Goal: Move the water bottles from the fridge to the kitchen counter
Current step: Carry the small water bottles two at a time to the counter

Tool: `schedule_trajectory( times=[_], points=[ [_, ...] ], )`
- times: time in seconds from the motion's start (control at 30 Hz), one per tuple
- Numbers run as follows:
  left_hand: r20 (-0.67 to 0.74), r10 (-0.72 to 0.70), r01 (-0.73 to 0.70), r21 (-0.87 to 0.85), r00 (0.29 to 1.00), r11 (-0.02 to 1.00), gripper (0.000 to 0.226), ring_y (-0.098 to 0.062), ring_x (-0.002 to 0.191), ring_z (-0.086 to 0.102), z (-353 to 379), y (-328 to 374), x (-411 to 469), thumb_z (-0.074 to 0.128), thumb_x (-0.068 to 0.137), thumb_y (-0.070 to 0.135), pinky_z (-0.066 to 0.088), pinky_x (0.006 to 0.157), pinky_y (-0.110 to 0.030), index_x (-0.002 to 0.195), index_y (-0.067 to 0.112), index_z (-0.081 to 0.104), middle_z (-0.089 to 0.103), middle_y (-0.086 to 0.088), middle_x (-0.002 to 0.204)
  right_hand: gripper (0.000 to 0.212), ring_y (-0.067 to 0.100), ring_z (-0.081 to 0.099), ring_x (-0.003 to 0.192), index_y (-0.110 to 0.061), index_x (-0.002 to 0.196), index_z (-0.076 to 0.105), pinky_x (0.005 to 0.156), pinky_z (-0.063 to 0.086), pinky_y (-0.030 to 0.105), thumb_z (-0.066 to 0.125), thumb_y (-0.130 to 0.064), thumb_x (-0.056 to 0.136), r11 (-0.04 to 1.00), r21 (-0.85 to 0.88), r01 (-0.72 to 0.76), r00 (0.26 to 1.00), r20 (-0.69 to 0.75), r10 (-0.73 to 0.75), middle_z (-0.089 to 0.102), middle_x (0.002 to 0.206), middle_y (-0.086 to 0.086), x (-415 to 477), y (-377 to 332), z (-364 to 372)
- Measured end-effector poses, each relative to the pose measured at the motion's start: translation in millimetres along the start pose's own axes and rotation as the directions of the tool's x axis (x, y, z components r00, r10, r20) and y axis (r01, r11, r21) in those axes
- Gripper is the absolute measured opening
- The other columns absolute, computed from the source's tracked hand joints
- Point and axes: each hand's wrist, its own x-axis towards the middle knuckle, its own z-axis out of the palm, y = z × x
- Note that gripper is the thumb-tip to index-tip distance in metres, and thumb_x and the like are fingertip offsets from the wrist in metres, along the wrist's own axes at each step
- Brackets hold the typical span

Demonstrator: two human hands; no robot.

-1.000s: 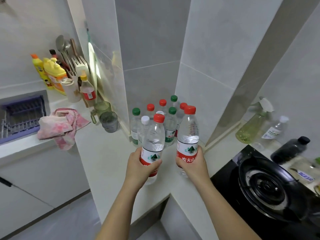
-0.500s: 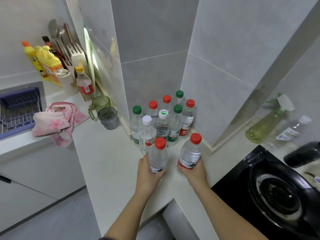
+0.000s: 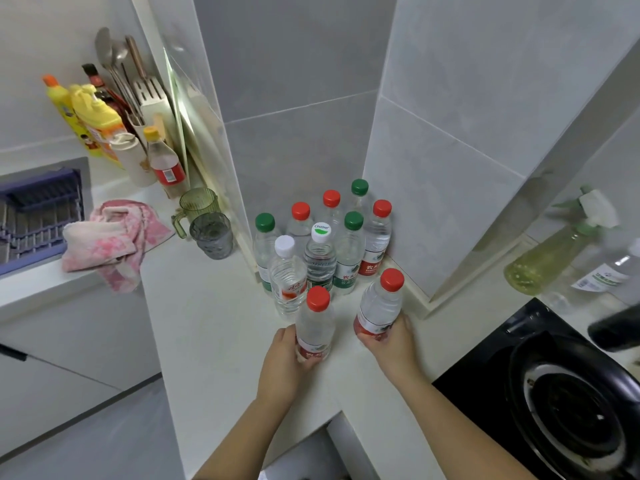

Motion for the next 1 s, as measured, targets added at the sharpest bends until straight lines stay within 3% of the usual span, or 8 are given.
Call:
schedule_trajectory(
  times=[0.23, 0.43, 0.57, 0.73, 1.0],
  points=[
    [-0.011, 0.017, -0.017, 0.002, 1.0, 1.0, 0.052, -0.018, 0.1, 0.057, 36.8, 38.9, 36.6, 0.079, 0.077, 0.036, 0.035, 0.073, -0.017, 0.118, 0.015, 0.056, 0.056, -0.001, 0.113, 0.06, 0.023, 0.064, 0.105, -0.01, 0.119, 0.055, 0.089, 0.053, 0.043, 0.089, -0.019, 0.069, 0.999, -0.021, 0.027, 0.995, -0.09, -0.029, 0.065, 0.113, 0.007, 33.3, -3.5, -14.0],
    [0.03, -0.045, 0.042, 0.097, 0.999, 0.994, 0.047, -0.024, 0.099, 0.06, 59.8, 55.8, 59.0, 0.075, 0.081, 0.032, 0.039, 0.072, -0.025, 0.117, 0.012, 0.052, 0.048, -0.005, 0.119, 0.055, 0.029, 0.058, 0.095, -0.009, 0.102, 0.053, 0.073, 0.044, 0.032, 0.09, -0.026, 0.066, 0.983, -0.18, 0.035, 0.97, -0.23, -0.077, 0.057, 0.102, 0.01, 40.8, 9.7, -15.6],
    [0.059, -0.097, 0.091, 0.092, 0.994, 0.992, 0.045, -0.026, 0.104, 0.06, 67.1, 64.5, 70.3, 0.071, 0.085, 0.033, 0.047, 0.081, -0.033, 0.118, 0.012, 0.05, 0.055, -0.006, 0.12, 0.058, 0.03, 0.064, 0.084, -0.016, 0.103, 0.047, 0.068, 0.052, 0.039, 0.091, -0.022, 0.065, 0.992, -0.126, 0.009, 0.976, -0.214, -0.037, 0.066, 0.092, 0.011, 50.5, 11.2, -16.8],
    [0.064, -0.112, 0.107, 0.071, 0.992, 0.992, 0.044, -0.024, 0.107, 0.059, 73.6, 71.8, 83.3, 0.072, 0.084, 0.029, 0.048, 0.086, -0.034, 0.118, 0.01, 0.05, 0.059, -0.006, 0.119, 0.054, 0.033, 0.061, 0.082, -0.017, 0.092, 0.042, 0.073, 0.052, 0.047, 0.089, -0.01, 0.066, 0.989, -0.146, 0.021, 0.968, -0.246, -0.057, 0.061, 0.078, 0.007, 63.7, 6.2, -17.7],
    [0.079, -0.127, 0.119, 0.101, 0.989, 0.988, 0.045, -0.023, 0.106, 0.059, 77.3, 78.0, 93.0, 0.072, 0.085, 0.027, 0.048, 0.087, -0.034, 0.12, 0.008, 0.051, 0.06, -0.008, 0.117, 0.048, 0.034, 0.062, 0.085, -0.005, 0.103, 0.051, 0.075, 0.05, 0.042, 0.084, -0.001, 0.069, 0.979, -0.199, 0.044, 0.959, -0.265, -0.096, 0.065, 0.089, 0.017, 72.6, 1.5, -14.8]
  ],
)
